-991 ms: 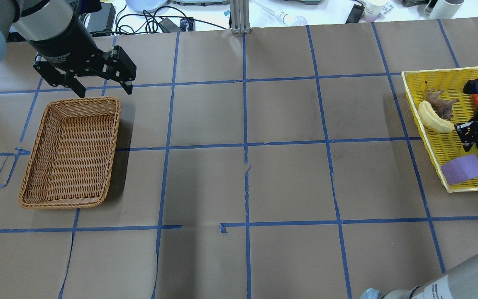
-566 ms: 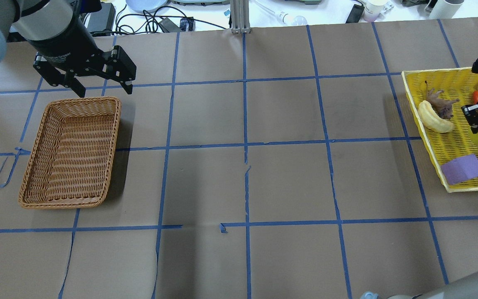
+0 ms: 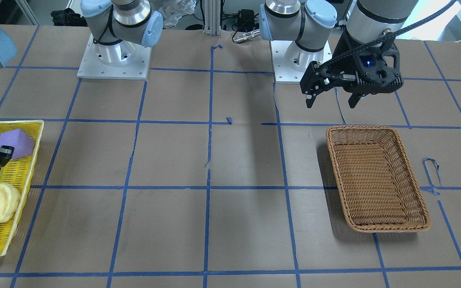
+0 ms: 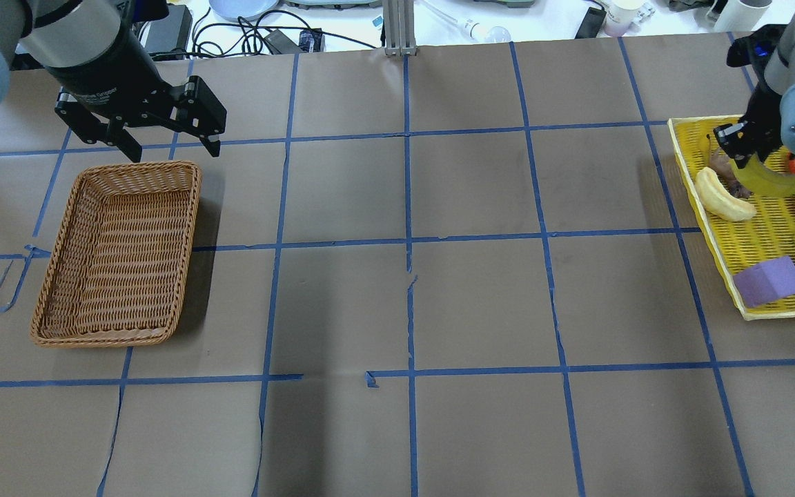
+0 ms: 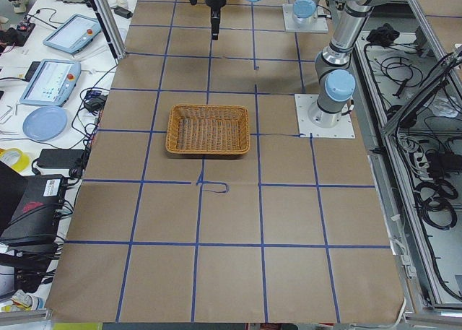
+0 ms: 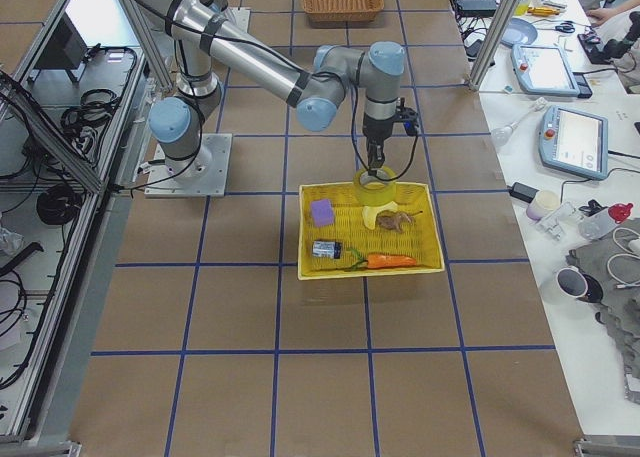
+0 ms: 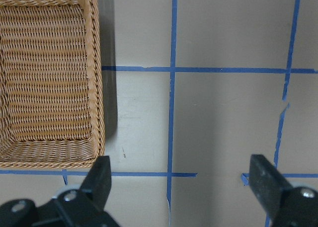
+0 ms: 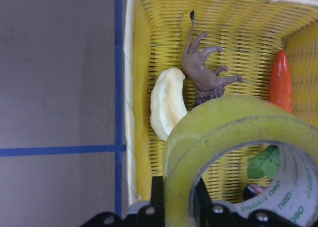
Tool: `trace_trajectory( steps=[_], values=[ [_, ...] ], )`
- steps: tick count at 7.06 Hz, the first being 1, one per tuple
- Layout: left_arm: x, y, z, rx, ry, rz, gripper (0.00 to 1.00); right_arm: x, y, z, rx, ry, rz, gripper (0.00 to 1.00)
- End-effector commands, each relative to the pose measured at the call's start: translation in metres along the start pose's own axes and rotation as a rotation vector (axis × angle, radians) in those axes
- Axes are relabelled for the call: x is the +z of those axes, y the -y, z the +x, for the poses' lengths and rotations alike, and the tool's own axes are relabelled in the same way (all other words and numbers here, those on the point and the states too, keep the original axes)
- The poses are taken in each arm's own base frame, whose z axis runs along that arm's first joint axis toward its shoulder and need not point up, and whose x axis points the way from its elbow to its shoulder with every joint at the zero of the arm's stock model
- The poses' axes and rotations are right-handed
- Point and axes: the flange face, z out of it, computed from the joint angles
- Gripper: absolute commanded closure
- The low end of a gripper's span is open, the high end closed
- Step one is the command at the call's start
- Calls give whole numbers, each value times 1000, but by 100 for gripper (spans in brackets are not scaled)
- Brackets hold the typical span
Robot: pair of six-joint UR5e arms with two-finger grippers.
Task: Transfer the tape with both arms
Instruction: 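Lift the tape roll and carry it to the table center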
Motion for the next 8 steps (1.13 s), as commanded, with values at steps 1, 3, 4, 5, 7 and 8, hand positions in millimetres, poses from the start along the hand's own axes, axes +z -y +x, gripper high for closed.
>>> trace_trajectory(
  steps=[1, 3, 4, 5, 7, 8],
  values=[
    [-2, -1, 2, -5, -8, 4, 0, -34, 9, -111, 110, 41, 37, 100],
    [-4, -2, 7, -5, -83, 8, 0, -53, -4, -225, 266, 165, 25, 100],
    [-3, -2, 6, 1, -56, 7, 0, -51, -4, -269, 326, 236, -10, 100],
    [-3, -2, 4, 4, -39, 7, 0, -44, 3, -319, 350, 240, -32, 100],
    [-3, -2, 2, 1, -37, 6, 0, -33, 15, -420, 466, 283, -97, 100],
    [-2, -2, 1, -1, -37, 1, 0, -34, 20, -449, 495, 303, -109, 100]
  ],
)
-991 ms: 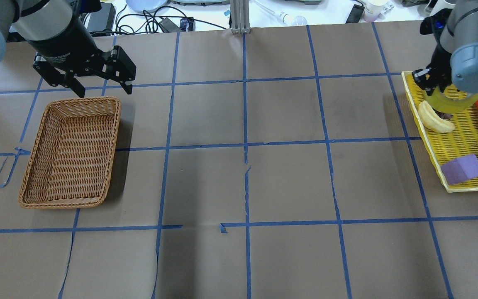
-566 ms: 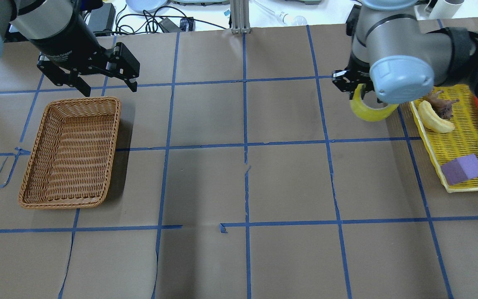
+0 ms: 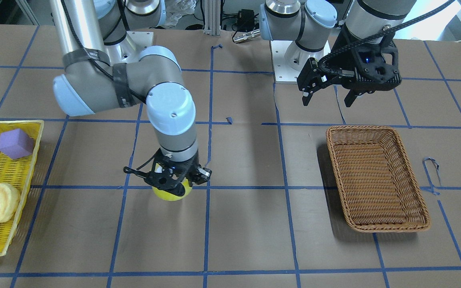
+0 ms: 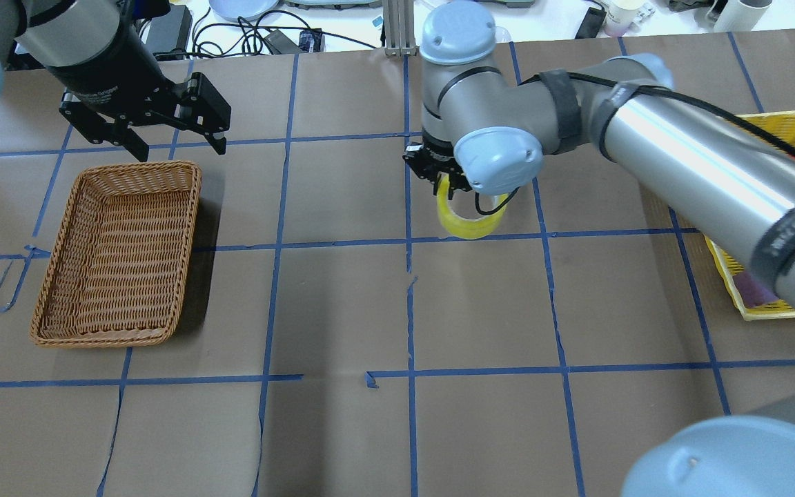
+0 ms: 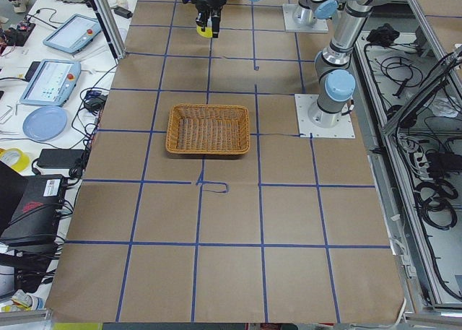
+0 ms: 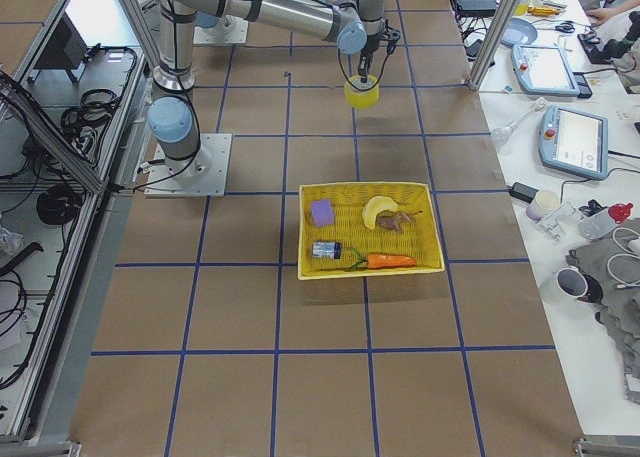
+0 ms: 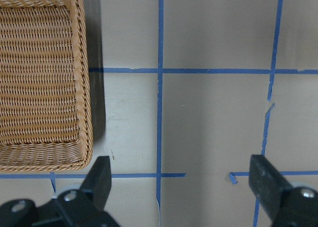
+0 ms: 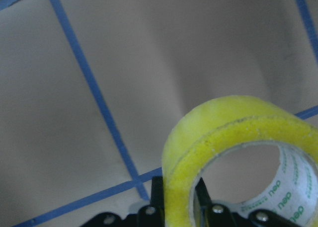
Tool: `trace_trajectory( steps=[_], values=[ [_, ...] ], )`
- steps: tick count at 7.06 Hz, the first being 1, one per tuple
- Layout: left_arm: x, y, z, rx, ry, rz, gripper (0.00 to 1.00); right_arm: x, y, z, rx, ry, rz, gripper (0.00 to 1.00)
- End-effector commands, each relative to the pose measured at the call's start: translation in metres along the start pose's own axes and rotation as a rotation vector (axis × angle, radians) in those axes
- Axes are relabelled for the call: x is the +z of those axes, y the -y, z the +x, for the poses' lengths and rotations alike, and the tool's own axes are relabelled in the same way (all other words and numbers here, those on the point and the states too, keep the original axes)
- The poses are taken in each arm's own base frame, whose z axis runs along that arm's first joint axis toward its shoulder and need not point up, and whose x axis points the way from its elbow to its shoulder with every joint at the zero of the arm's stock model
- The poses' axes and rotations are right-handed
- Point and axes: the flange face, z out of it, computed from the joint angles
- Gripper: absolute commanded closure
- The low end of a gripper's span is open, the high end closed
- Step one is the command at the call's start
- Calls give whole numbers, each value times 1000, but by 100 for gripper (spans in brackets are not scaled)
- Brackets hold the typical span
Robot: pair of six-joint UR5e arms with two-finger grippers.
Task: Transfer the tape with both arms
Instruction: 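Lift the tape roll and carry it to the table center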
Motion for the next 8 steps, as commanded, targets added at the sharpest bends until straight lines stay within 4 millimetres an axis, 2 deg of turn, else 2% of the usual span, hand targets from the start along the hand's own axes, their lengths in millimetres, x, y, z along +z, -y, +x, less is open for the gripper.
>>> trace_trajectory(
  steps=[1, 3, 5, 6, 7, 8],
  values=[
    [0, 0, 0, -2, 1, -2, 0, 30, -23, -53, 57, 13, -38, 100],
    [0, 0, -2, -5, 1, -2, 0, 51, -22, -55, 87, -5, -56, 100],
    [3, 0, -1, -3, 1, -6, 0, 55, -23, -57, 86, 2, -70, 100],
    [12, -3, -1, -4, 0, -22, 0, 55, -23, -57, 76, 3, -72, 72],
    [13, -3, -2, -5, 0, -17, 0, 52, -23, -57, 69, 8, -68, 13],
    [13, -3, -2, -5, 1, -17, 0, 48, -23, -57, 71, 15, -66, 0]
  ],
)
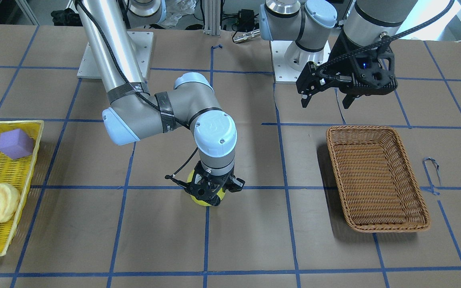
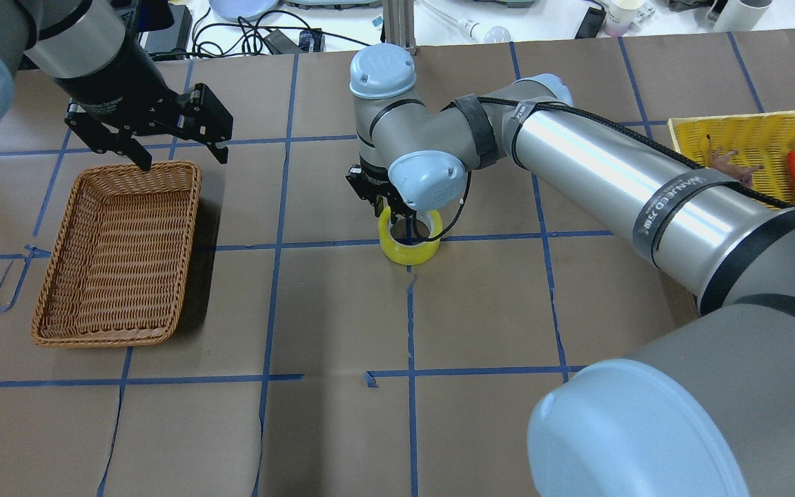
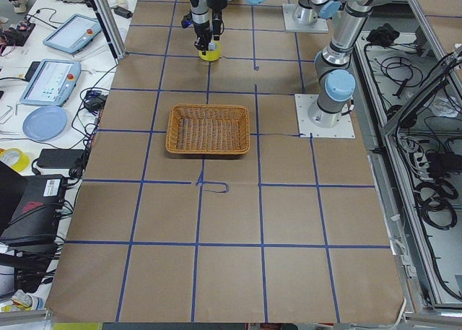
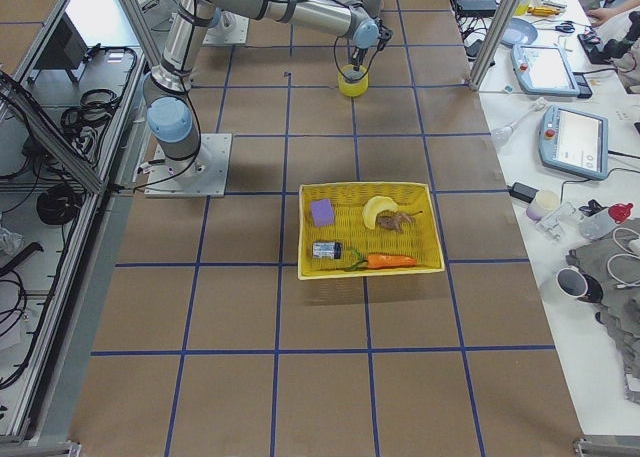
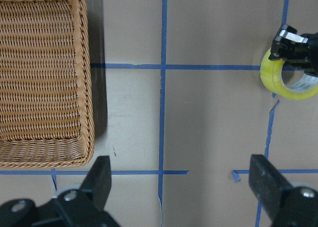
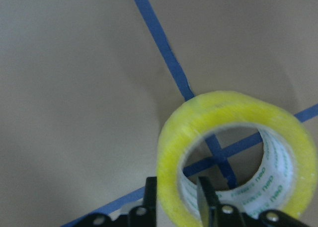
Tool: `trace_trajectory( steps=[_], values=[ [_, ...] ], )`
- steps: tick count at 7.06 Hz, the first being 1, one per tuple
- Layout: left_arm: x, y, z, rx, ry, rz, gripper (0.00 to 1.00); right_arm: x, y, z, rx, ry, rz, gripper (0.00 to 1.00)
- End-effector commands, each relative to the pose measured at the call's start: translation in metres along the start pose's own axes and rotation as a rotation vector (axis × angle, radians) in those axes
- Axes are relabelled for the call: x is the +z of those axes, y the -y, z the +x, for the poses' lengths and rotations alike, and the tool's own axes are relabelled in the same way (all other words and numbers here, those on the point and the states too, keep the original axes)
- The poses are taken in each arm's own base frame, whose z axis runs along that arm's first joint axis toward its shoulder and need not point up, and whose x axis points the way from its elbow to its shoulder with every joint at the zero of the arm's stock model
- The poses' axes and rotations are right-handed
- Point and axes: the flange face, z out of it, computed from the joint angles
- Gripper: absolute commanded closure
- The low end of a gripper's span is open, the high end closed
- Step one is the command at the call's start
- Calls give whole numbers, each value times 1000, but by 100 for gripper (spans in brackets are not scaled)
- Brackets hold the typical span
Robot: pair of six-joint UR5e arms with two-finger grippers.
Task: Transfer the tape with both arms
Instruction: 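Set the tape roll down and open the right gripper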
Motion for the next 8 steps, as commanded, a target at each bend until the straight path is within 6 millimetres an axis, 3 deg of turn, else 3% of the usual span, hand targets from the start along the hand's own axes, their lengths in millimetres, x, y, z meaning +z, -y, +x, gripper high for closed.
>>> trace_trajectory(
  steps=[1, 2, 3, 4, 5, 6, 7, 8],
  values=[
    [1, -1, 0, -1, 1, 1, 0, -19, -1, -1, -4, 26, 14, 0],
    [0, -1, 0, -1, -1, 3, 0, -44, 1, 6, -7, 35, 44, 0],
    [17, 8, 2, -26, -1, -28, 0, -72, 6, 23, -32, 42, 62, 0],
    [31, 22, 12, -188, -7, -14, 0, -95, 30, 56, -61, 4, 29, 0],
    [60, 25, 36, -170, 2, -40, 0, -131, 54, 98, -88, -10, 21, 0],
    [107, 36, 52, -161, 7, -50, 0, -163, 70, 140, -178, -22, -1, 0],
    [168, 45, 67, -142, 6, -45, 0, -189, 81, 176, -263, -27, -16, 0],
    [215, 41, 106, -140, 8, -45, 0, -208, 88, 206, -350, -27, -31, 0]
  ],
)
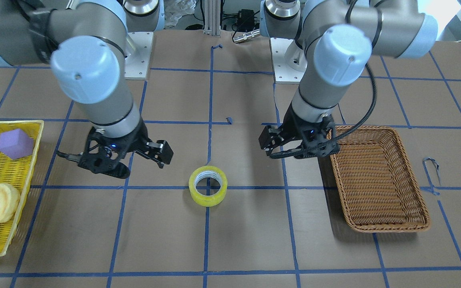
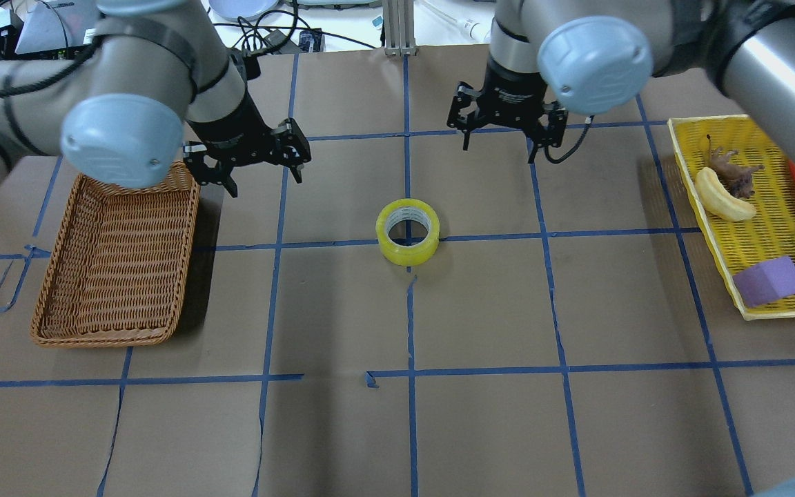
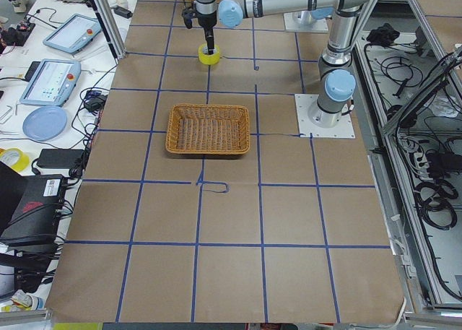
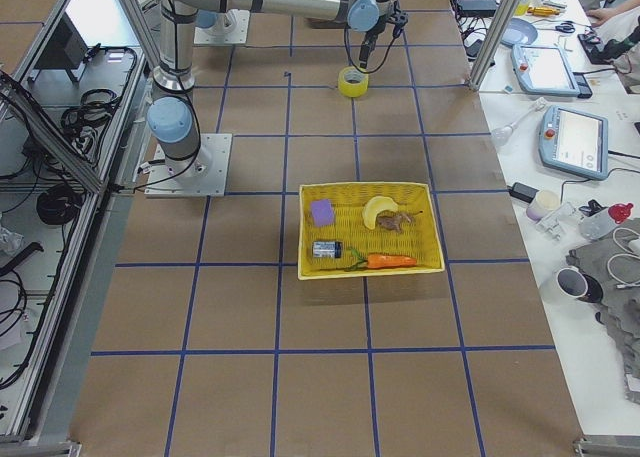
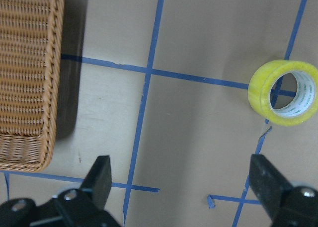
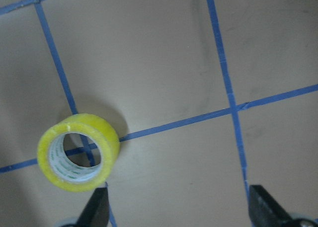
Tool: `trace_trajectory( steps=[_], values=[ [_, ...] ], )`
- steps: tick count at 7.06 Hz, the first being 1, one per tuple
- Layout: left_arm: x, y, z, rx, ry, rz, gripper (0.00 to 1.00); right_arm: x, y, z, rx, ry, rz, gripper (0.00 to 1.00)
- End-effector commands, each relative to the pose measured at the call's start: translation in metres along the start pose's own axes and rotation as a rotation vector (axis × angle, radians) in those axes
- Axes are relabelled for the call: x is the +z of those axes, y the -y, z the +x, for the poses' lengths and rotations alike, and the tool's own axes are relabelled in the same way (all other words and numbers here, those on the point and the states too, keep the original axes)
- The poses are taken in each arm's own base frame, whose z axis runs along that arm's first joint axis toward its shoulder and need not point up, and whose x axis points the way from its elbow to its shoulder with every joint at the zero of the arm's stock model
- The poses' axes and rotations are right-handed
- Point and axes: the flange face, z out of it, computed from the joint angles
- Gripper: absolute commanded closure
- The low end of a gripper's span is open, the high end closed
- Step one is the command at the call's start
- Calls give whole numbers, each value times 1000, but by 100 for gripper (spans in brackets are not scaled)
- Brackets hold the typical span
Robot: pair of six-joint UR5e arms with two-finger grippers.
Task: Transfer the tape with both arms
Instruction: 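Grasp the tape roll with the left gripper while the right gripper withdraws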
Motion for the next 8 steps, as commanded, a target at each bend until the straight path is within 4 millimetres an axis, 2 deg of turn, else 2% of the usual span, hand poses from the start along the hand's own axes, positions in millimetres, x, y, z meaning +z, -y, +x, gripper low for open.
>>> trace_trajectory(
  steps=[1, 2, 4, 6, 7, 8],
  values=[
    [96, -19, 77, 75, 9, -12, 0, -41, -5, 58, -219, 2, -13, 0],
    [125, -26, 93, 100, 26, -46, 0, -33, -2, 62, -294, -27, -36, 0],
    [149, -19, 103, 98, 4, -26, 0, -40, 3, 86, -273, -211, -5, 0],
    [160, -13, 105, 98, -8, 0, 3, -45, 1, 81, -281, -206, 12, 0],
    [169, -12, 105, 96, -5, -2, 26, -44, 0, 81, -283, -206, 6, 0],
    [170, -12, 108, 107, -6, 1, 67, -44, 0, 81, -282, -206, 6, 0]
  ],
)
